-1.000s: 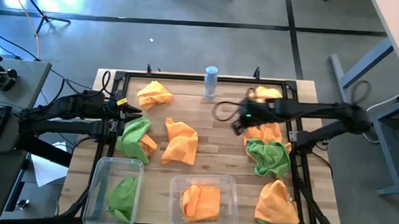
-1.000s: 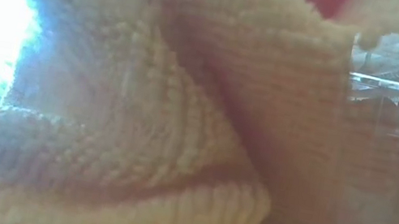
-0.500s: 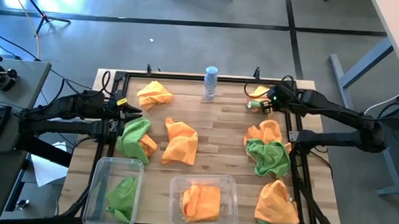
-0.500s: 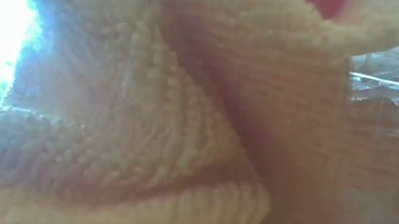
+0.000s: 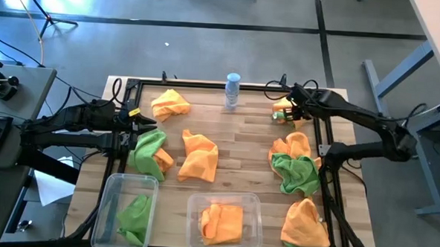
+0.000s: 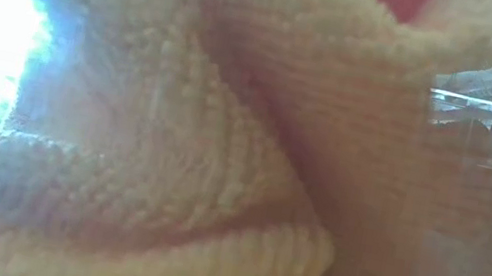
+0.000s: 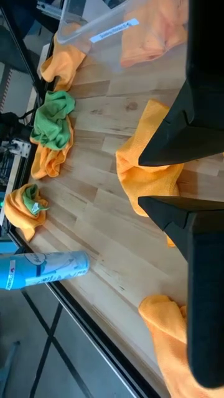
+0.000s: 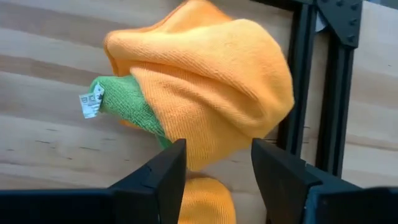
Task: Sort microfiber towel by color & place in baskets
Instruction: Put the orange microfiber towel into the right transparent bin
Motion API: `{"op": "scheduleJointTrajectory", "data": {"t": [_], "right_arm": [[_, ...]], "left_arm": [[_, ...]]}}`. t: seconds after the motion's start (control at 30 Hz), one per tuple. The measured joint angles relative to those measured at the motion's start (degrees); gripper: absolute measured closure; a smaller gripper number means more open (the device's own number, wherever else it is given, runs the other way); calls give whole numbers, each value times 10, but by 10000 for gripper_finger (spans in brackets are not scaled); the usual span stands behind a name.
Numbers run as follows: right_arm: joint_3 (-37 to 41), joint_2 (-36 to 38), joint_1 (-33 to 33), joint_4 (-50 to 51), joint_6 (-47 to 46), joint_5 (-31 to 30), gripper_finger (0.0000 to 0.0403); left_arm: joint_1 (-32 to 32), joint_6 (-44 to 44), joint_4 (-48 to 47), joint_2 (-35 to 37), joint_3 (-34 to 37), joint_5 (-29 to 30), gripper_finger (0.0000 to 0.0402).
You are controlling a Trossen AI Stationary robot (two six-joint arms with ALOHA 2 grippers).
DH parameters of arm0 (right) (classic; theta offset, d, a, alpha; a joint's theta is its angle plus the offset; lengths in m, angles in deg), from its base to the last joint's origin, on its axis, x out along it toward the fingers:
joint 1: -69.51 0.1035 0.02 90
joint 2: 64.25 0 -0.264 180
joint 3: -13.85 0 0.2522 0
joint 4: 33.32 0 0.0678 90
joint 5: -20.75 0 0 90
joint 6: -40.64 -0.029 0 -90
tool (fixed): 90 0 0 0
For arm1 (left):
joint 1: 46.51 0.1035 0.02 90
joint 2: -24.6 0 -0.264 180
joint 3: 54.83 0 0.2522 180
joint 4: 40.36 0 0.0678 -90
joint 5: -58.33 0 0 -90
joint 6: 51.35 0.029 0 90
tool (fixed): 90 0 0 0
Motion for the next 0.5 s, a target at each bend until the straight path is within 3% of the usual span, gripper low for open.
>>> {"op": "scheduleJointTrajectory", "data": {"t": [0.13, 0.27, 0.5], "right_arm": [[0, -39, 0, -7, 22, 21, 227], [0, -60, 0, -13, 31, -5, 229], [0, -83, -9, -47, 58, 40, 229]], "left_arm": [[0, 0, 0, 0, 0, 19, 328], [0, 0, 0, 0, 0, 31, 328], [0, 0, -2, 0, 0, 34, 328]]}}
